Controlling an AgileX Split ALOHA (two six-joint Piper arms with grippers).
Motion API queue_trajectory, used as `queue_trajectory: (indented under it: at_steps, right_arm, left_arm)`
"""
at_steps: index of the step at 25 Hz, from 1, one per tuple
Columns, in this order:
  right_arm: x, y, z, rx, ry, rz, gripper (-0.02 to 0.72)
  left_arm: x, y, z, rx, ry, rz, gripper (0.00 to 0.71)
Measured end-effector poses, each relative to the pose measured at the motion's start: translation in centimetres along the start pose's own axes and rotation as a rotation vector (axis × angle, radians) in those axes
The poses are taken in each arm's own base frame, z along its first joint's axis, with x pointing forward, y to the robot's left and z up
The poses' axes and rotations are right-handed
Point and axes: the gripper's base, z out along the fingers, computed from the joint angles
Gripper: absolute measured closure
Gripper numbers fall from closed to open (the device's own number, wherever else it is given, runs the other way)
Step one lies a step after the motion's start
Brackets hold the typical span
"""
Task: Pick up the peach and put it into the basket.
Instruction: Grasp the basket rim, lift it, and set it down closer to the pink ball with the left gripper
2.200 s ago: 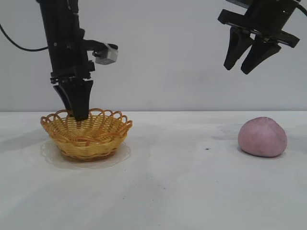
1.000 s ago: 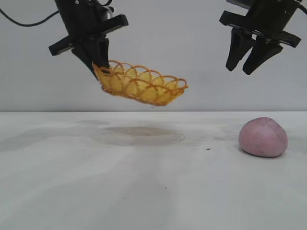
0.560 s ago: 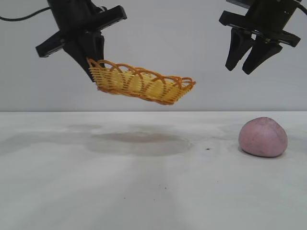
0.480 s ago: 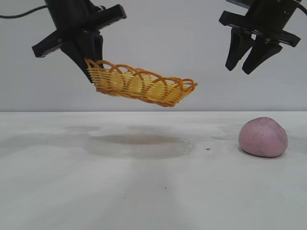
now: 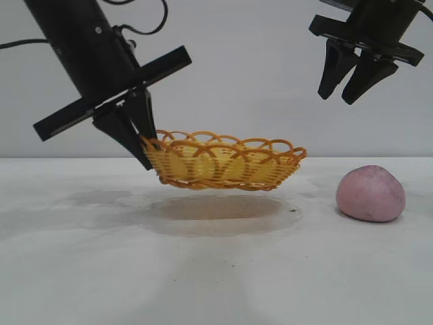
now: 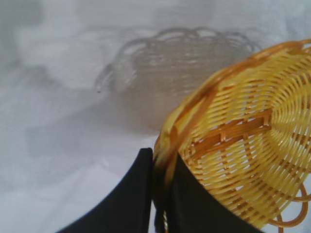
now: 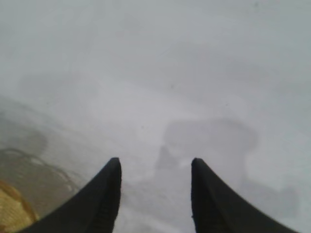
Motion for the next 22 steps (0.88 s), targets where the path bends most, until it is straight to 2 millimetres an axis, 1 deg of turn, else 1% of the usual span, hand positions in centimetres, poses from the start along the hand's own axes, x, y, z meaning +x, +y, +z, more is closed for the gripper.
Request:
queue_trajectory:
  at_steps: [4,10,15,16,17,18,19,22]
  right_arm:
    - [0.0,0.0,0.0,0.0,-0.002,0.001,0.421]
    - [0.0,0.0,0.0,0.0,-0.003,0.001,0.421]
    - [0.0,0.0,0.0,0.0,-0.003,0.001,0.421]
    - [0.0,0.0,0.0,0.0,-0.003,0.001,0.421]
    - [0.0,0.0,0.0,0.0,-0.003,0.001,0.421]
    - [0.0,0.0,0.0,0.0,-0.003,0.001,0.421]
    - [0.0,0.0,0.0,0.0,-0.003,0.001,0.421]
    - [0.0,0.0,0.0,0.0,-0.003,0.001,0.421]
  left_arm:
    - [-0.2,0.0,0.2,0.007,-0.03,0.003,0.71]
    - [-0.1,0.9,1.9,-0.007,-0.002,0.024,0.71]
    - [-0.1,0.9,2.0,-0.005,0.0,0.045,0.71]
    - [-0.1,0.9,2.0,-0.005,0.0,0.047,0.66]
    - [-0.1,0.9,2.0,-0.005,0.0,0.048,0.66]
    - [-0.1,0.9,2.0,-0.005,0.002,0.048,0.596]
    - [-0.1,0.9,2.0,-0.005,0.002,0.048,0.556]
    - [0.0,0.9,2.0,-0.004,0.008,0.048,0.393]
